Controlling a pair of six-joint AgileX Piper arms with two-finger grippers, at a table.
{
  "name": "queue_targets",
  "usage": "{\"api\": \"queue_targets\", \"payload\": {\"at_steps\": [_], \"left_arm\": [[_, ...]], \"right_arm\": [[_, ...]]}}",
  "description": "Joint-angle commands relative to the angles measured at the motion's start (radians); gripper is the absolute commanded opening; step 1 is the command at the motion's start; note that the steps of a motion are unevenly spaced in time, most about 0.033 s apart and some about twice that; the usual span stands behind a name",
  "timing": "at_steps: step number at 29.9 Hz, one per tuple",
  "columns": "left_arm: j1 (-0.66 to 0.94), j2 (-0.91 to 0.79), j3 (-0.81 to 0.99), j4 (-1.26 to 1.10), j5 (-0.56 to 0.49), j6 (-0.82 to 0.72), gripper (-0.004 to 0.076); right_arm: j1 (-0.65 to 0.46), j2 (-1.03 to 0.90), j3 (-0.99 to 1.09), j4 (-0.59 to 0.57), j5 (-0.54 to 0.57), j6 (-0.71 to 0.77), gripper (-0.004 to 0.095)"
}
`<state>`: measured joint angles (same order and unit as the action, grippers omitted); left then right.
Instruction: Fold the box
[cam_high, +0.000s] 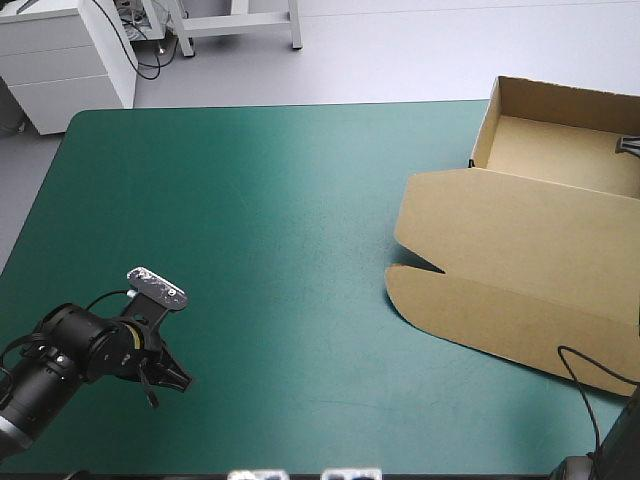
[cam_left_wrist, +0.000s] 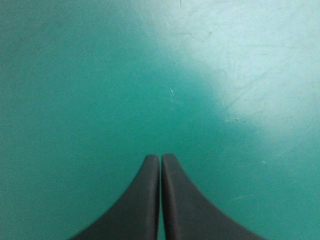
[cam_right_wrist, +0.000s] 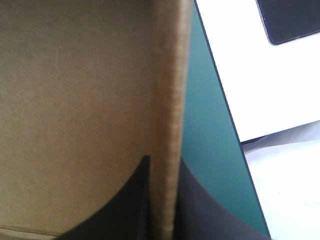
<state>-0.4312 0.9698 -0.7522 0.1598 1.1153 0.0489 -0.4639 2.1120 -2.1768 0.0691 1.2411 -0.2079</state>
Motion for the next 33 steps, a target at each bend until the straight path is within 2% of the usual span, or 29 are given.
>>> {"api": "queue_targets", "payload": {"at_steps": [1,5,7,9,12,19,23,26,29,30,32,33], "left_arm": [[-0.002,-0.012,-0.024,0.004,-0.009,-0.009,-0.0008],[-0.002,-0.012,-0.024,0.004,-0.004,-0.009,-0.0008],[-0.002,-0.012,-0.024,0.004,-0.004,-0.009,-0.0008],[-0.002,-0.012,-0.024,0.004,-0.004,-0.012,-0.0008],[-0.002,-0.012,-0.024,0.004,-0.002,-0.033,-0.0008],[-0.002,-0.012,-0.024,0.004,0.0,-0.033,-0.0008],[-0.002,-0.012,-0.024,0.004,-0.022,-0.033,-0.0008],[-0.002,-0.012,-0.024,0.004,-0.045,-0.033,-0.0008],[-0.002,-0.012,-0.024,0.002,-0.062,-0.033,-0.0008],[-0.002,-0.012,-0.024,0.002,-0.068,-0.033,-0.0008],[-0.002,-0.012,-0.024,0.002,-0.079,-0.033,-0.0008],[-0.002,-0.012,-0.024,0.002,-0.087,-0.033,-0.0008]], "right_arm": [[-0.009,-0.062,-0.023,0.027,-0.025,-0.022,0.0274],[-0.011,-0.062,-0.023,0.022,-0.039,-0.013,0.0717],[-0.011,-0.062,-0.023,0.013,-0.045,0.008,0.0847],[-0.011,-0.062,-0.023,0.011,-0.054,0.014,0.0898],[-0.011,-0.066,-0.023,0.013,-0.052,0.014,0.0881],[-0.011,-0.129,-0.052,0.045,0.006,0.019,0.0795],[-0.011,-0.211,-0.052,0.14,0.006,0.026,0.0671],[-0.011,-0.271,-0.052,0.246,0.006,0.021,0.0494],[0.007,-0.33,-0.052,0.313,0.006,0.011,0.0245],[0.021,-0.35,-0.047,0.324,0.006,-0.011,0.0129],[0.061,-0.396,-0.025,0.333,0.006,-0.041,-0.0022],[0.088,-0.419,-0.008,0.333,0.006,-0.05,-0.0011]]}}
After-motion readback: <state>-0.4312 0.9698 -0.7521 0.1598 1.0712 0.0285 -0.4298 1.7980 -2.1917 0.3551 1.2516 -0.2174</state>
